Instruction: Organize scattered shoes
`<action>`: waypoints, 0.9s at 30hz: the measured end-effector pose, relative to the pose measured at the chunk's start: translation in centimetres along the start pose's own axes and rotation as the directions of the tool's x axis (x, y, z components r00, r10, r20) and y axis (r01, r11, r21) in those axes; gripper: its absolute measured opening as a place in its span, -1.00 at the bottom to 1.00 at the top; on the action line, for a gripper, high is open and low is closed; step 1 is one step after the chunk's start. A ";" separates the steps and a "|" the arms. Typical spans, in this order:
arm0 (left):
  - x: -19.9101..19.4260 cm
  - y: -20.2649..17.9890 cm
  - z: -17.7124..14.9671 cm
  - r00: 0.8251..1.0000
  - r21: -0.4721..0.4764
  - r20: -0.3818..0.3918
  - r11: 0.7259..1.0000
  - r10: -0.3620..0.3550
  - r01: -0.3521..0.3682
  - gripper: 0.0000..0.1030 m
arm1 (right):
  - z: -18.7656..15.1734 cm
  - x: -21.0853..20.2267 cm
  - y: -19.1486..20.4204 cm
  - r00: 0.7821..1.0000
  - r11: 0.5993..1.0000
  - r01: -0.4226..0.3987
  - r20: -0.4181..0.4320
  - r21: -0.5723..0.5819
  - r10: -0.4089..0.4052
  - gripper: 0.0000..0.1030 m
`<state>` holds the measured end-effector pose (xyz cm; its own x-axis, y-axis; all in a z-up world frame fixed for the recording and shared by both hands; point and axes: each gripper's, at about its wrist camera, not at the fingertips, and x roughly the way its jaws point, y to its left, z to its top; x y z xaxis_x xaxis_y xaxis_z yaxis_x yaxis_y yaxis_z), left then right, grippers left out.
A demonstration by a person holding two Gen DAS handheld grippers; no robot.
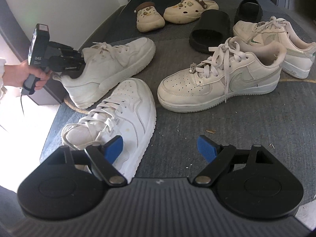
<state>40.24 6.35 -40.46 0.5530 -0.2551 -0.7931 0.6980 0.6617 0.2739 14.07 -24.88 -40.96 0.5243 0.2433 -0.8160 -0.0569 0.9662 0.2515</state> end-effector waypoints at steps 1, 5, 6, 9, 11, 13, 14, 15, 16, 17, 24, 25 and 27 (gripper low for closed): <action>-0.1 0.1 0.0 1.000 -0.017 -0.001 1.000 0.003 -0.003 -0.61 | 0.1 -0.1 0.0 1.000 1.000 -0.001 0.002 0.004 0.001 0.64; -1.9 0.7 -1.1 0.999 -0.166 0.021 0.985 0.047 -0.043 -0.13 | 0.3 -0.6 0.1 1.000 1.000 -0.003 0.009 0.023 0.003 0.64; -2.6 0.9 -1.6 0.998 -0.208 0.029 0.977 0.062 -0.055 0.14 | 0.3 -0.7 0.1 1.000 1.000 -0.004 0.011 0.028 0.004 0.64; -5.3 1.1 -3.0 0.995 -0.305 0.056 0.951 0.077 -0.056 0.29 | 0.7 -1.5 0.5 0.999 1.000 -0.017 0.040 0.022 0.017 0.64; -7.2 1.2 -4.0 0.993 -0.366 0.073 0.929 0.089 -0.056 0.50 | 1.7 -1.8 1.2 0.998 0.999 -0.032 0.049 0.011 0.031 0.64; -9.4 0.6 -5.2 0.990 -0.409 0.078 0.910 0.117 -0.075 0.59 | 3.2 -1.9 2.4 0.998 0.998 -0.055 0.042 0.003 0.055 0.64; -10.9 -0.1 -6.1 0.989 -0.423 0.087 0.903 0.124 -0.076 0.61 | 4.0 -1.9 3.0 0.997 0.998 -0.067 0.038 -0.001 0.067 0.64; -13.0 -1.1 -7.3 0.985 -0.448 0.105 0.891 0.139 -0.078 0.68 | 4.7 -1.9 3.5 0.996 0.997 -0.079 0.034 -0.005 0.079 0.64; -13.8 -1.5 -7.8 0.982 -0.471 0.109 0.878 0.154 -0.085 0.79 | 5.5 -1.9 4.1 0.995 0.996 -0.091 0.030 -0.009 0.091 0.64; -14.8 -1.9 -8.4 0.979 -0.495 0.113 0.863 0.171 -0.094 0.83 | 6.2 -1.9 4.7 0.994 0.995 -0.103 0.026 -0.012 0.103 0.64; -21.1 -5.8 -11.7 0.936 -0.536 0.124 0.817 0.328 -0.215 0.97 | 11.7 0.4 9.4 0.976 0.983 -0.181 -0.125 -0.012 0.178 0.64; -21.4 -6.0 -11.9 0.935 -0.532 0.124 0.818 0.332 -0.220 0.98 | 12.4 1.3 10.4 0.972 0.983 -0.182 -0.154 -0.023 0.177 0.64; -21.8 -6.1 -12.1 0.930 -0.545 0.119 0.806 0.347 -0.231 0.98 | 13.2 3.5 12.1 0.974 0.989 -0.142 -0.184 -0.036 0.133 0.64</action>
<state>18.43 16.43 -31.39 0.8112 -0.0916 -0.5775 0.1868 0.9765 0.1075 26.46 -13.45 -33.87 0.3463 0.3813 -0.8571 -0.1617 0.9242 0.3459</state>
